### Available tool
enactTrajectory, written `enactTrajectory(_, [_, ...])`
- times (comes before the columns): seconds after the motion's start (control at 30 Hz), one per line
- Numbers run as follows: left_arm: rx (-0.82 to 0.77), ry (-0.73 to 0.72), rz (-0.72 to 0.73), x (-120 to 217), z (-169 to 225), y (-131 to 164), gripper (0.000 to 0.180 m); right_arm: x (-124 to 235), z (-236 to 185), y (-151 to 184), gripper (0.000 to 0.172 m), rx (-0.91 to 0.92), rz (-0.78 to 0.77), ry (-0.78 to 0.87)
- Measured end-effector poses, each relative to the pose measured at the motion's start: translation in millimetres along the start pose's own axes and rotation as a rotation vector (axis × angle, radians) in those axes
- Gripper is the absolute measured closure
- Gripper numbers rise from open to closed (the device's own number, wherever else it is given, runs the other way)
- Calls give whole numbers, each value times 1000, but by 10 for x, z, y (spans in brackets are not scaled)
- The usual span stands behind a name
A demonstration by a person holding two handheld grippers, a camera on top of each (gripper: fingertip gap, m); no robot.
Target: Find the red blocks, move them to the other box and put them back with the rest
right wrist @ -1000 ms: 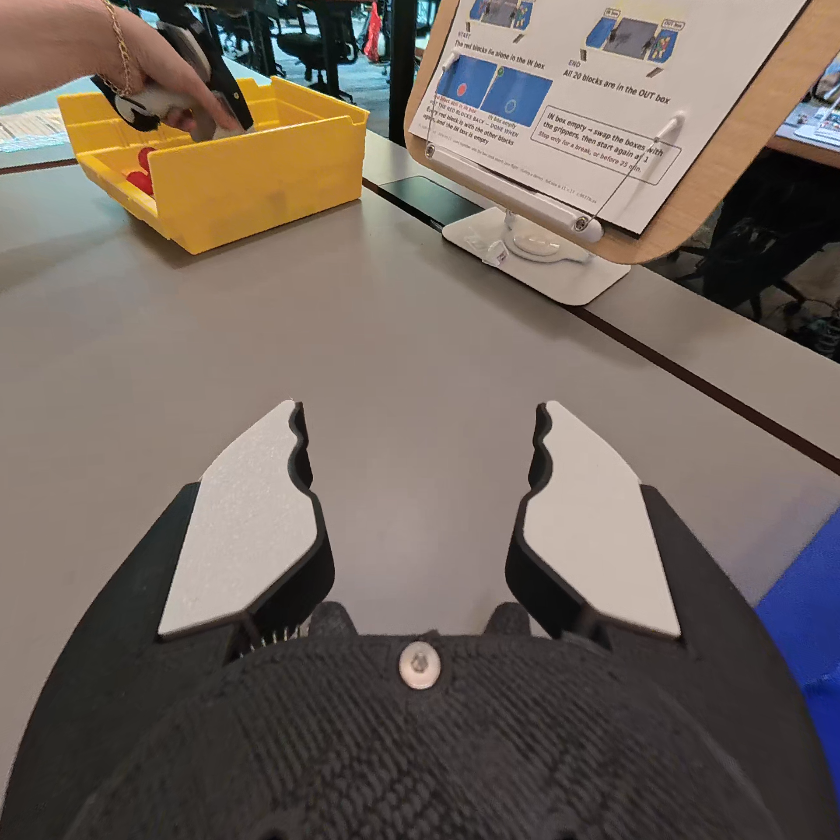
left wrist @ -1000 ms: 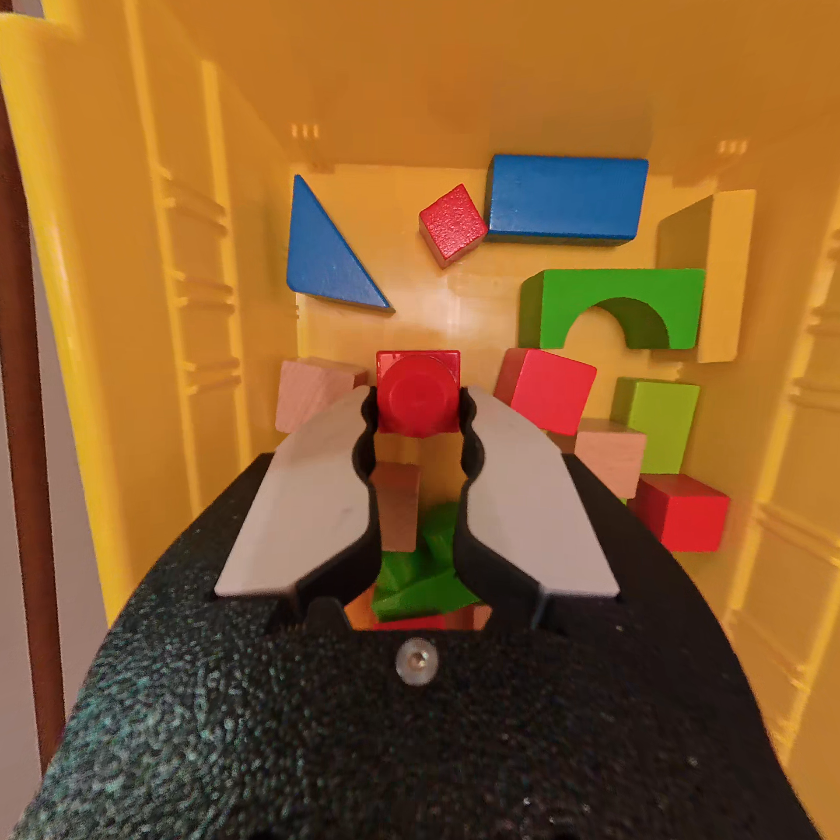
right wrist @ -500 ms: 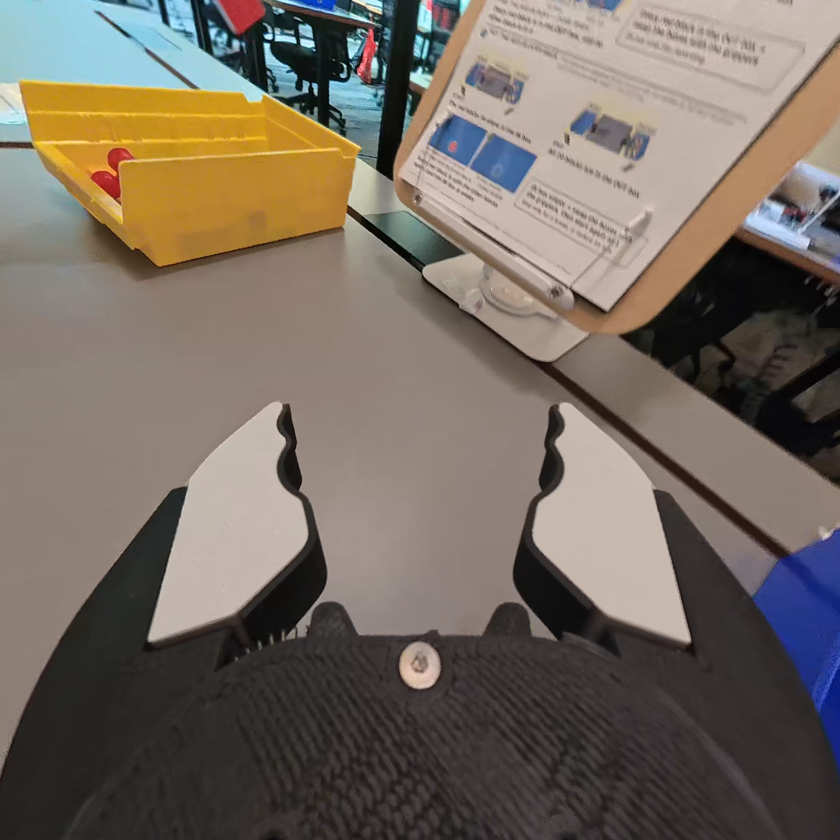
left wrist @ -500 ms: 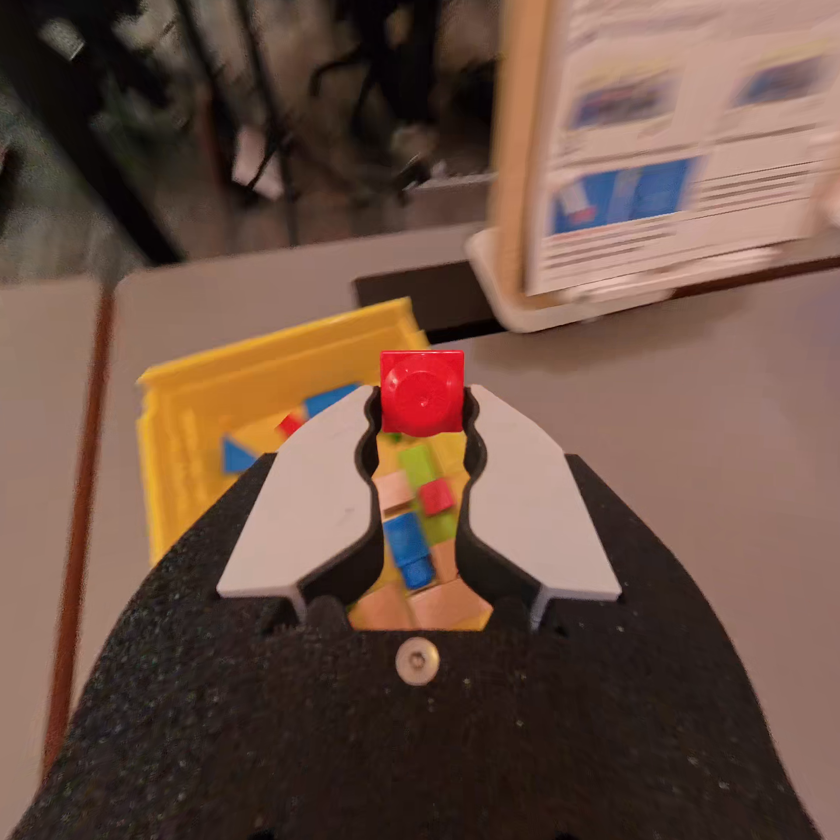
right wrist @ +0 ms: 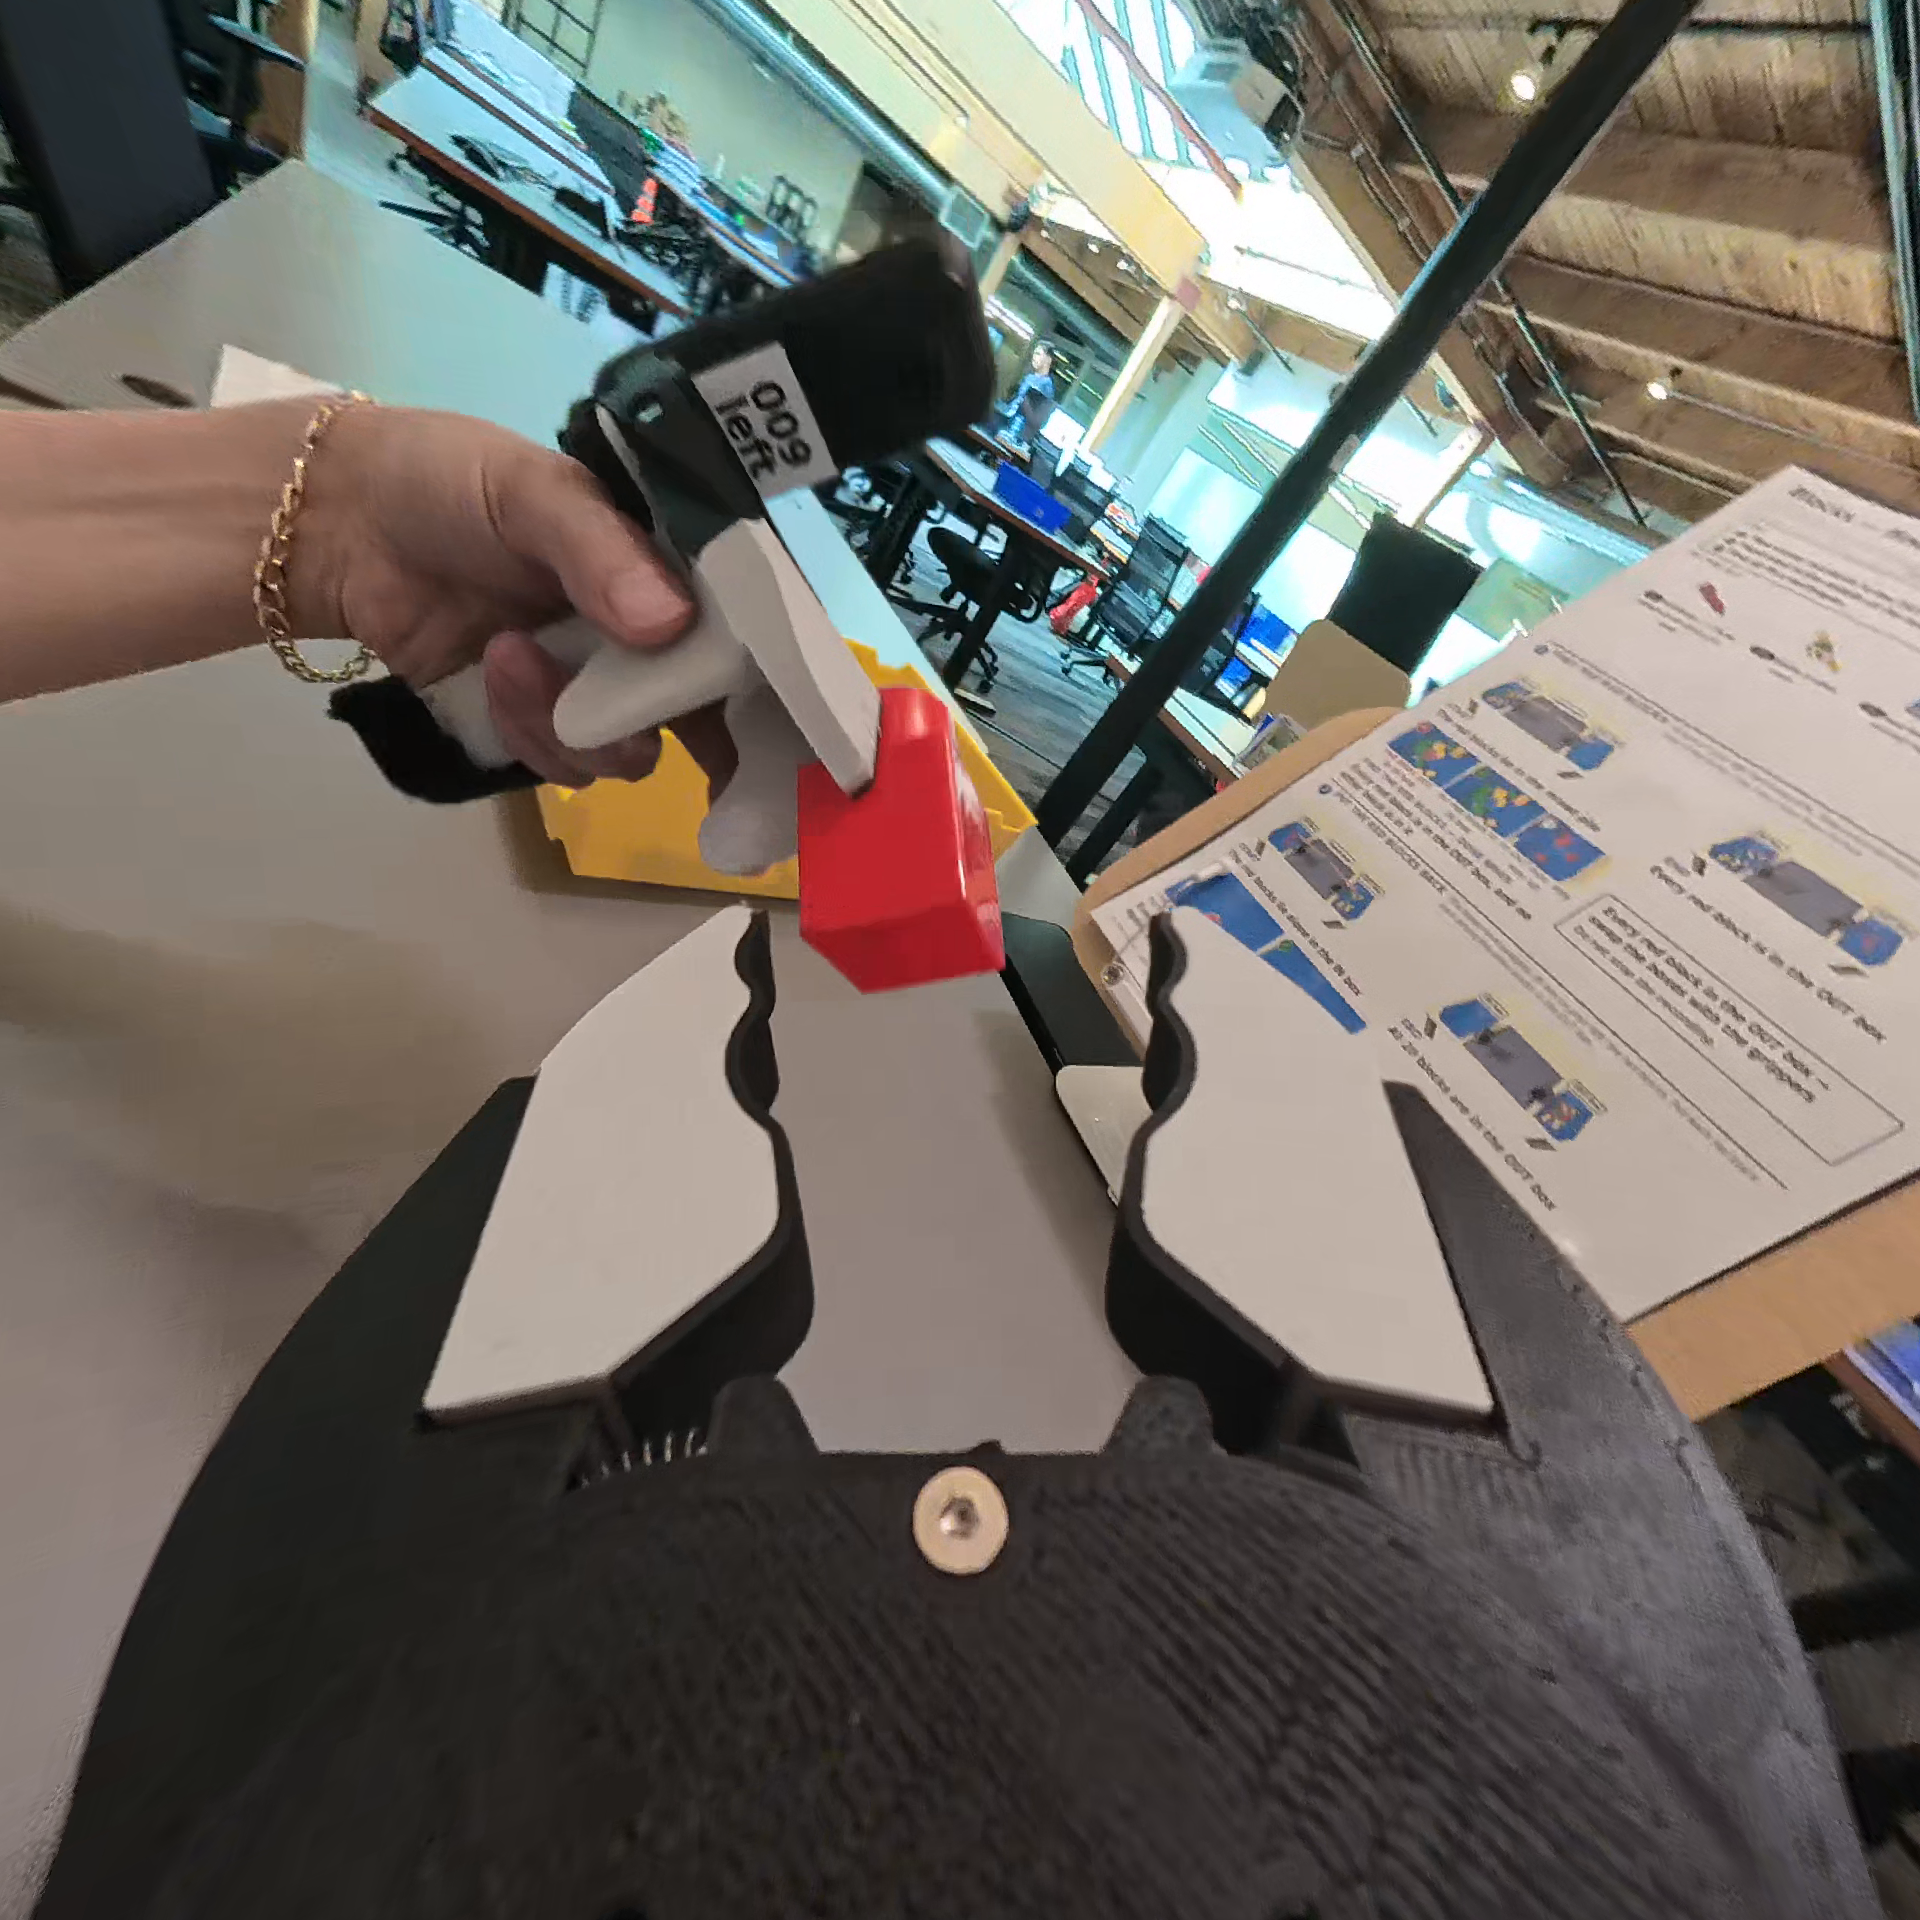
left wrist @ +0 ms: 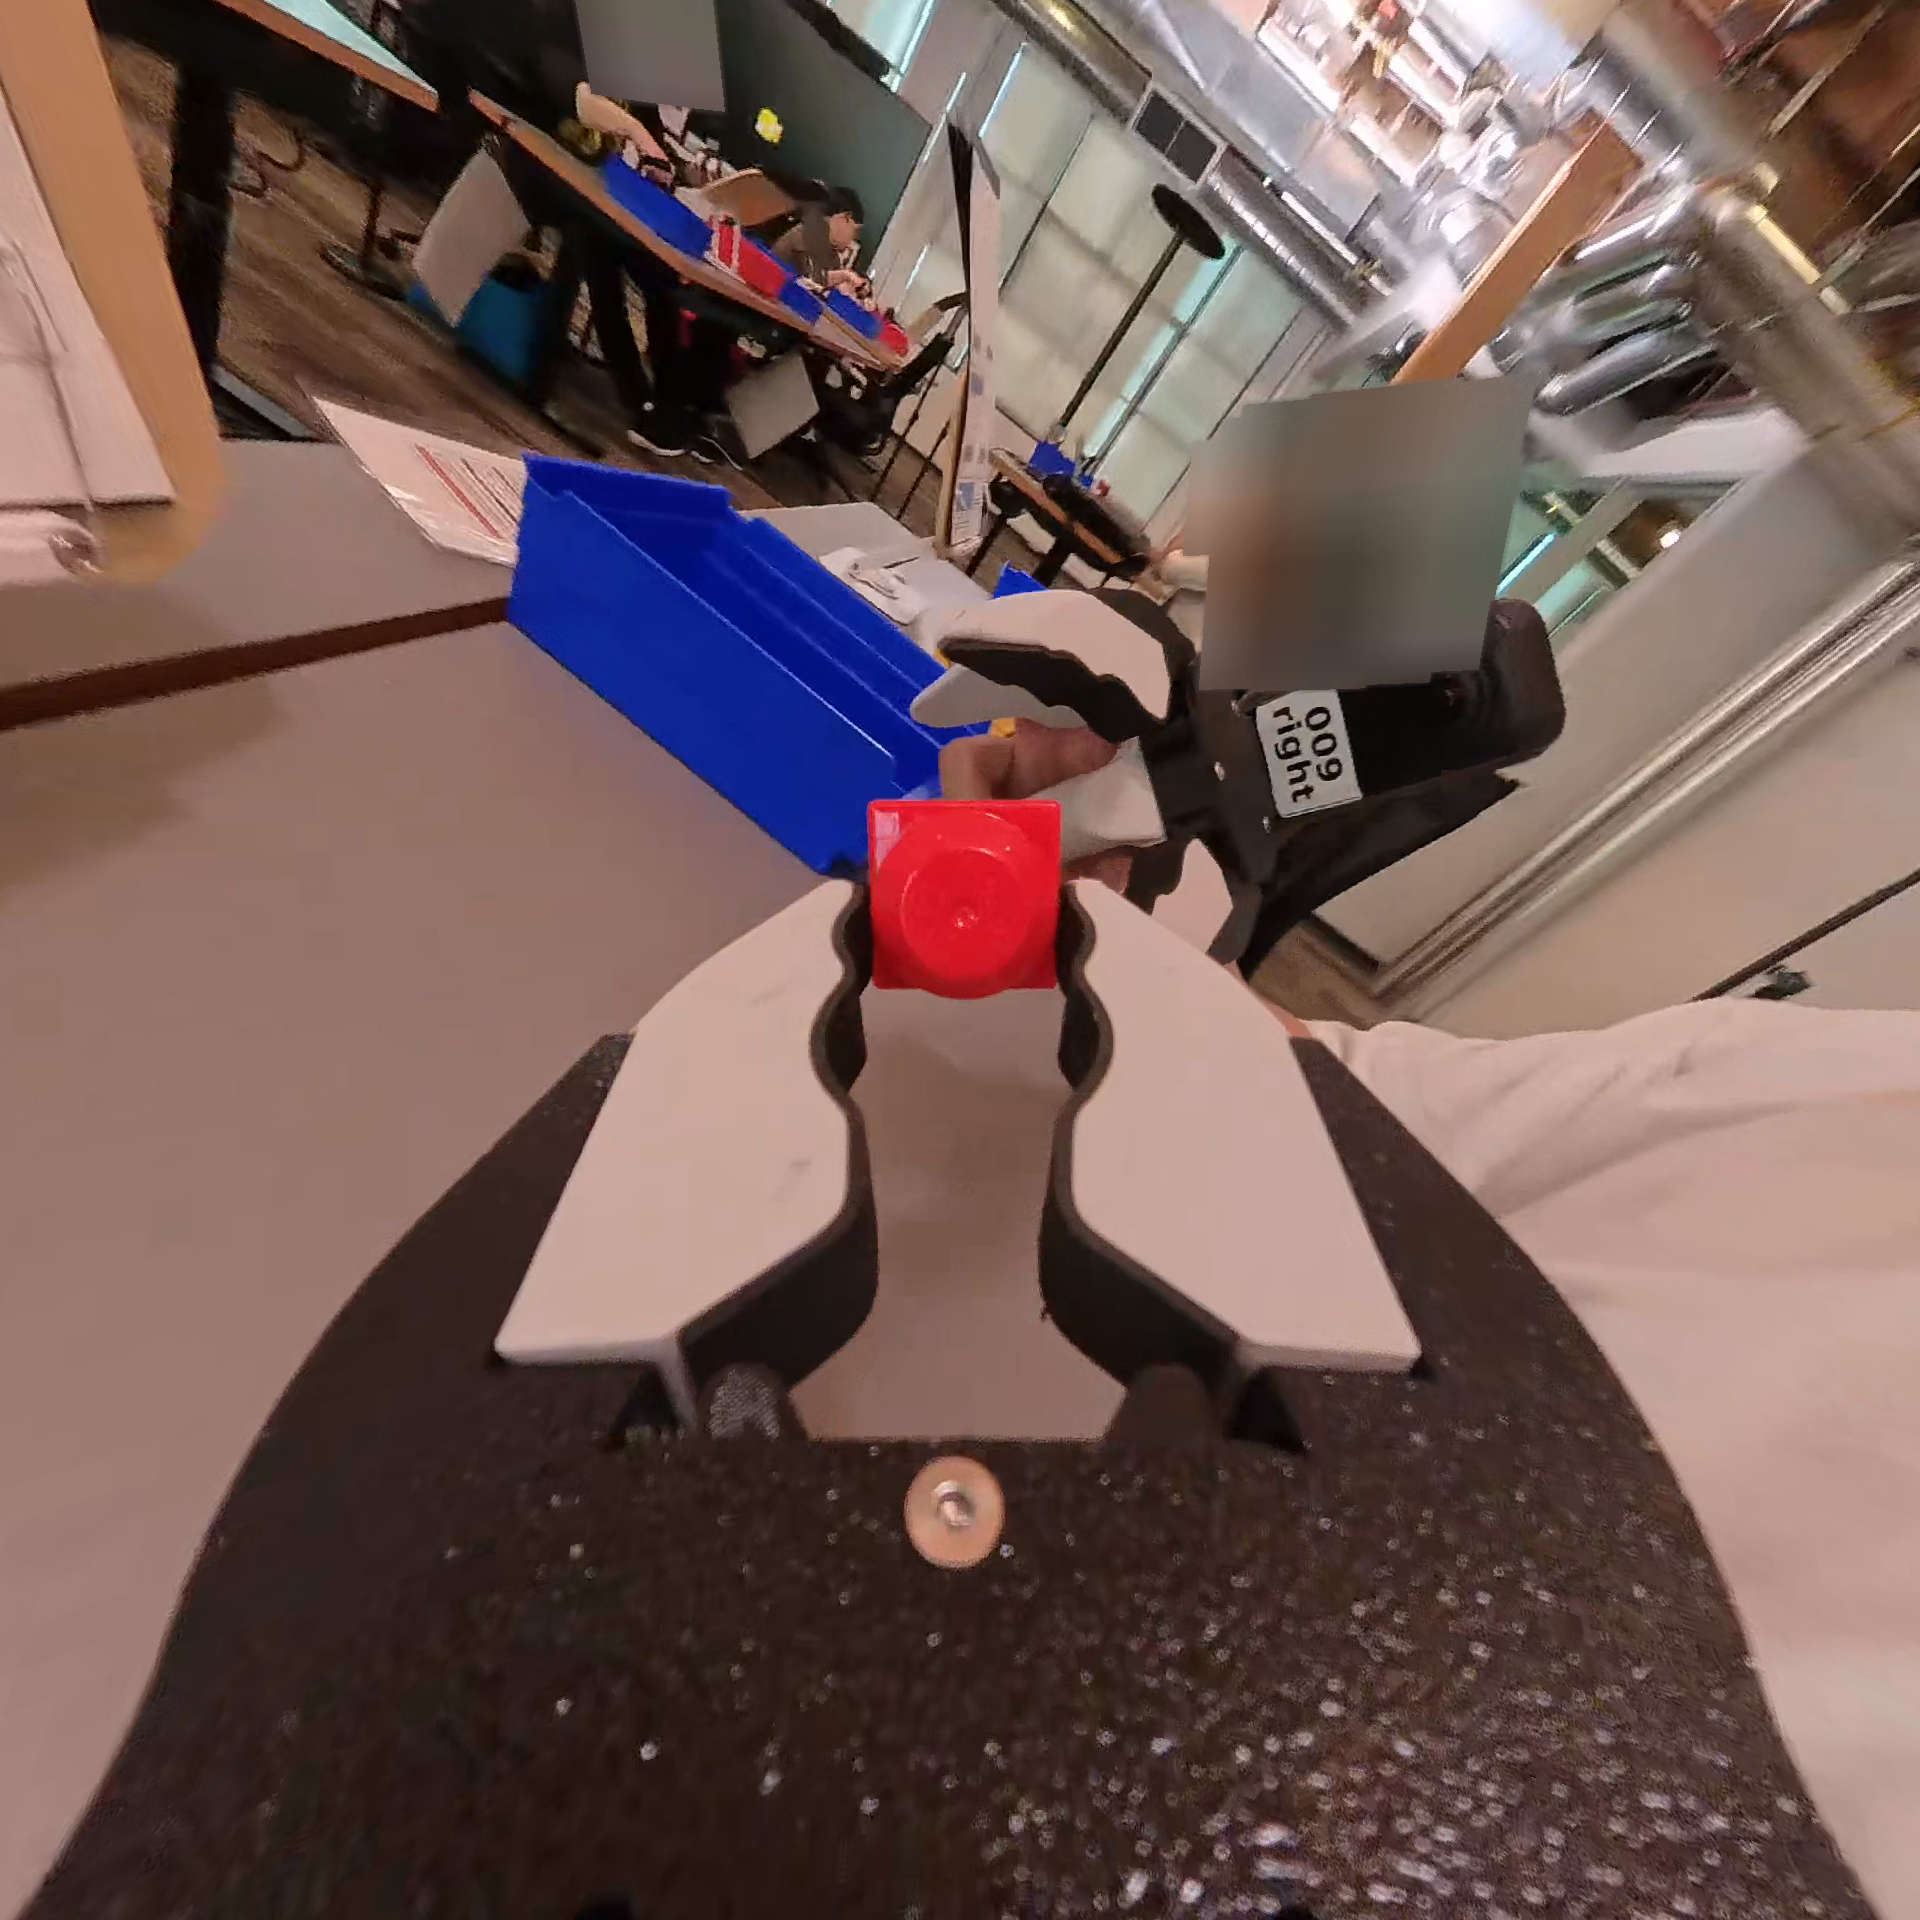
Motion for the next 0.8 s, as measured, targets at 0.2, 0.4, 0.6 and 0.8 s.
enactTrajectory(0.2, [130,101,31,-62,-67,214,147,22,-136,63,122,104,-15,-84])
enactTrajectory(0.4, [229,169,55,-85,-133,363,147,-25,-215,102,136,137,-11,-140])
enactTrajectory(0.6, [238,35,126,-91,-219,426,131,41,-139,139,137,32,-99,-50])
enactTrajectory(0.8, [43,-344,87,3,-315,493,128,802,557,316,137,-270,-320,388])
Point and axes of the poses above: each gripper's, where its closed fingertips meet, x back along the fingers, y out of its underside, z = x × y across the jaws, the point moved 10 cm from there along x, back along the fingers, and after that the axes turned 4 degrees about x, right-handed, at the moved point
